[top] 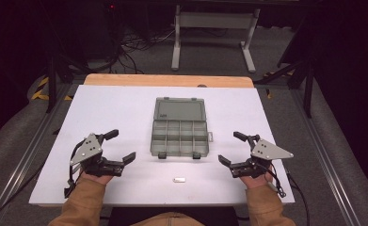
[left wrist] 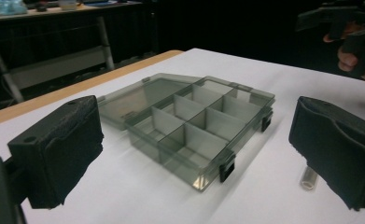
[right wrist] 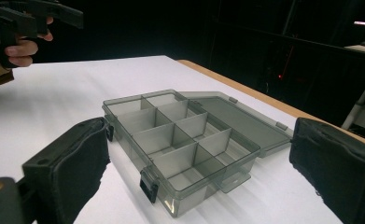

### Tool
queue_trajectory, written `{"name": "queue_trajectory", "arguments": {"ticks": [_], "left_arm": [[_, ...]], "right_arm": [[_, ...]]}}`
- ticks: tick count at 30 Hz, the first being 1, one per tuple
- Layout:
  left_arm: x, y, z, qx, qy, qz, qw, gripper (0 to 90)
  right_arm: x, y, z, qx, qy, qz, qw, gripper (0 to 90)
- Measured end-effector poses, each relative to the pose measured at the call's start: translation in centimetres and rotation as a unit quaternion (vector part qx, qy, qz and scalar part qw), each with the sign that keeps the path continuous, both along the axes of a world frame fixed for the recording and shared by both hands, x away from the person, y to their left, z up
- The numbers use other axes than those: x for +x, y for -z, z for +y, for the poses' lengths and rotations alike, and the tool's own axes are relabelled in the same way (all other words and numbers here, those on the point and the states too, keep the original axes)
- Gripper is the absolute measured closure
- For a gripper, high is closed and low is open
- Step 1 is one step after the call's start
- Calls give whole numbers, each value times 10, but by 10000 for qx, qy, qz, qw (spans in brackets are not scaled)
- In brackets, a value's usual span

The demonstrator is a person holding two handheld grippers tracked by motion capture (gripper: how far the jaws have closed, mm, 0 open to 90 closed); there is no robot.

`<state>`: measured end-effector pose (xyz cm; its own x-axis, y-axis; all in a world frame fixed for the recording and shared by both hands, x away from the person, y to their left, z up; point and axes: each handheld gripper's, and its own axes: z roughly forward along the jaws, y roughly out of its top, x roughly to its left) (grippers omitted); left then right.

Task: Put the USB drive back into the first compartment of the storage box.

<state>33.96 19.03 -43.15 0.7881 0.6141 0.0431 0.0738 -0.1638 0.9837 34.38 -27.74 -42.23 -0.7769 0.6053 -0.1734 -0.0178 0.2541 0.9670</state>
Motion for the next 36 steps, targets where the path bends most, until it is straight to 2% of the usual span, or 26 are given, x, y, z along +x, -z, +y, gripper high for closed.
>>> {"name": "queue_trajectory", "arguments": {"ticks": [3,5,12,15,17,18,27,29,30,31,32,36], "left_arm": [[1,-2,-7,27,113,0,9999,34],[4,-6,-20,135,294,-8,9995,33],[7,-9,-42,145,603,21,9981,31],[10,-11,-55,206,873,69,9959,30],[10,-11,-59,245,934,85,9953,23],[11,-10,-66,352,1036,74,9940,23],[16,-9,-86,440,1290,172,9905,23],[18,-9,-91,492,1380,223,9890,24],[19,-9,-93,508,1427,313,9880,26],[21,-9,-96,533,1574,415,9852,30],[22,-9,-97,537,1653,460,9837,40],[23,-9,-104,577,1848,484,9799,54]], "right_arm": [[0,0,0,11,-5,18,10000,51],[1,1,0,1,-16,29,10000,51],[1,1,-1,17,-30,52,10000,51],[3,2,-1,17,-31,71,10000,51],[2,2,-1,23,-38,71,10000,51],[2,2,-1,25,-36,79,10000,51],[2,3,-1,32,-54,114,9999,52],[3,3,-1,31,-65,109,9999,51],[3,3,-1,34,-66,109,9999,51],[3,3,-1,35,-66,110,9999,51],[3,3,-1,40,-70,116,9999,51],[3,4,-1,44,-79,136,9999,51]]}}
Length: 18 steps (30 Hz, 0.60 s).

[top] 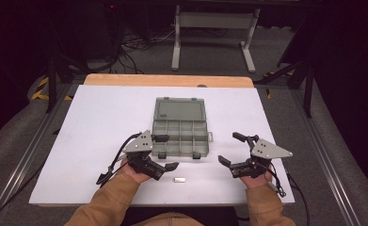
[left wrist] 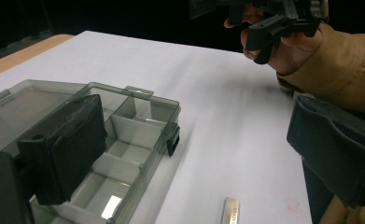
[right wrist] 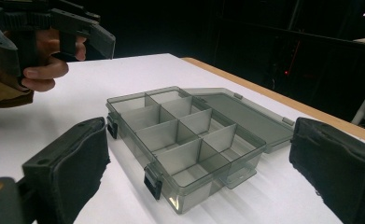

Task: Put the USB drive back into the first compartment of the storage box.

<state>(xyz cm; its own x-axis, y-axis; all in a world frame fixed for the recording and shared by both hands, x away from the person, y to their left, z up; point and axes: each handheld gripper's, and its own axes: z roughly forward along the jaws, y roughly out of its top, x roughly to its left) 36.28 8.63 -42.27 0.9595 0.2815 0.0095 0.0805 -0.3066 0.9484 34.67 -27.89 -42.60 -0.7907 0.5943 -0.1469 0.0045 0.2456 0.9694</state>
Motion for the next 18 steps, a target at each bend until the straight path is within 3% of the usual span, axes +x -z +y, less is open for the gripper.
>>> {"name": "queue_trajectory", "arguments": {"ticks": [1,5,6,9,14,18], "left_arm": [[0,0,0,0,0,0,10000,59],[1,-3,-9,402,112,148,9990,79],[1,-3,-9,402,112,148,9990,90],[2,-5,-16,789,250,127,9965,112],[4,-11,-28,1418,441,81,9889,116],[6,-13,-40,1977,610,124,9783,123]], "right_arm": [[0,0,0,0,1,14,10000,51],[1,1,-1,3,-7,17,10000,51],[1,1,-1,3,-7,17,10000,51],[0,3,-2,41,20,74,10000,51],[-1,4,-3,5,46,89,9999,52],[-4,5,-7,-1,71,98,9999,52]]}}
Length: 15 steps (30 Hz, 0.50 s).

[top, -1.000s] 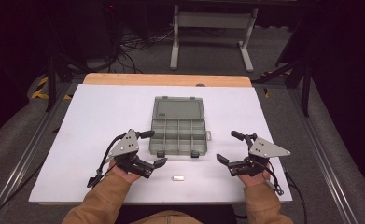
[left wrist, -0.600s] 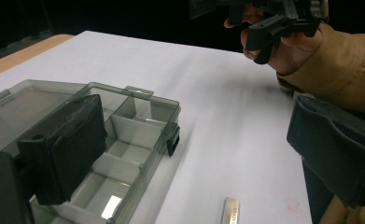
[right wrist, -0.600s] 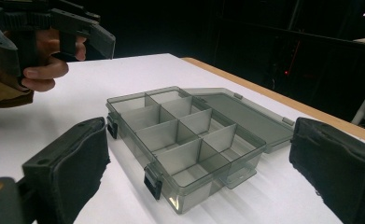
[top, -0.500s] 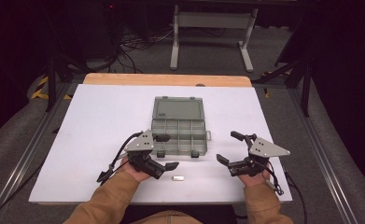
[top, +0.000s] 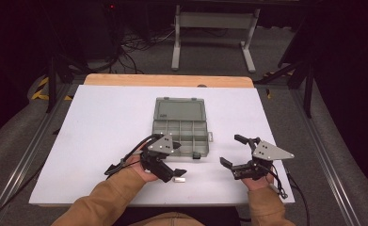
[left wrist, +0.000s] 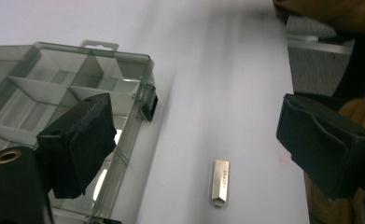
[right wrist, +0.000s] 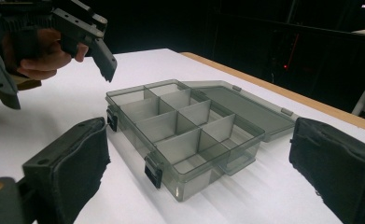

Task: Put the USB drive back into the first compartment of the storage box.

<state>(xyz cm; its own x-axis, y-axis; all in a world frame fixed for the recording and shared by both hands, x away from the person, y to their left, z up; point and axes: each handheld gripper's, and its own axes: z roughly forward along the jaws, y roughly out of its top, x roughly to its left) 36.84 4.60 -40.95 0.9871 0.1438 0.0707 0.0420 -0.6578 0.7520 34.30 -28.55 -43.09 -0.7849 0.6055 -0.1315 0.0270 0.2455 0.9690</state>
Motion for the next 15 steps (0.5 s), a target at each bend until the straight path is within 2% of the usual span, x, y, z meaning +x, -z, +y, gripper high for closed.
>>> {"name": "queue_trajectory", "arguments": {"ticks": [5,7,10,15], "left_arm": [[0,0,-13,605,181,142,9979,133],[0,2,-18,827,228,220,9961,140],[0,4,-24,1173,284,226,9924,140],[-1,6,-27,1513,343,272,9875,151]], "right_arm": [[0,-1,-5,46,54,-3,10000,52],[0,-1,-5,46,53,18,10000,52],[1,-1,-5,37,29,7,10000,52],[1,0,-4,29,6,26,10000,52]]}}
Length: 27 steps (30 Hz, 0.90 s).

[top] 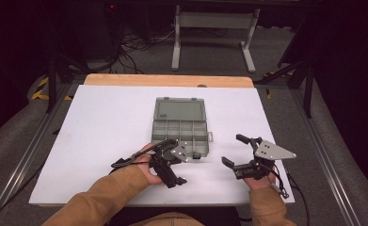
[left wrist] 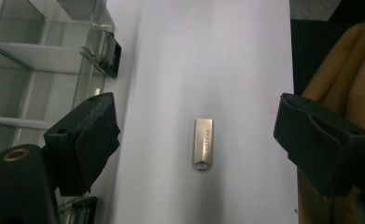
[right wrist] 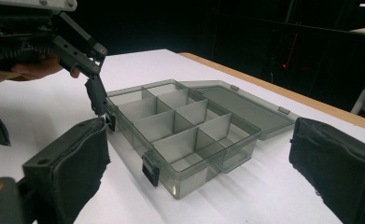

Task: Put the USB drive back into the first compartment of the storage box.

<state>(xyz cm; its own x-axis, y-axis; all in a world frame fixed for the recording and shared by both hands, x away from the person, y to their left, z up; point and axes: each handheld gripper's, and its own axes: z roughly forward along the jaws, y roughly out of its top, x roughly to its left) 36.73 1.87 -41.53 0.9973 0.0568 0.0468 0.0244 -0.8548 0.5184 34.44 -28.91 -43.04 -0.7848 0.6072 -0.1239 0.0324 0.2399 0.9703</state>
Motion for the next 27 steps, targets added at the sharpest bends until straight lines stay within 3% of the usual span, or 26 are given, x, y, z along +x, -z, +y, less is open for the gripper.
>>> {"name": "queue_trajectory", "arguments": {"ticks": [5,10,14,23,27], "left_arm": [[0,1,-3,352,94,9,9993,162],[-1,2,-6,546,123,44,9984,176],[-1,7,-9,816,217,125,9964,203],[0,14,-14,1036,237,209,9941,246],[1,17,-15,1005,216,220,9945,299]], "right_arm": [[0,0,1,-10,-13,7,10000,52],[0,0,1,-7,-20,12,10000,52],[0,0,1,-14,-28,10,10000,52],[0,0,1,-19,-43,18,10000,52],[0,0,1,-10,-44,20,10000,52]]}}
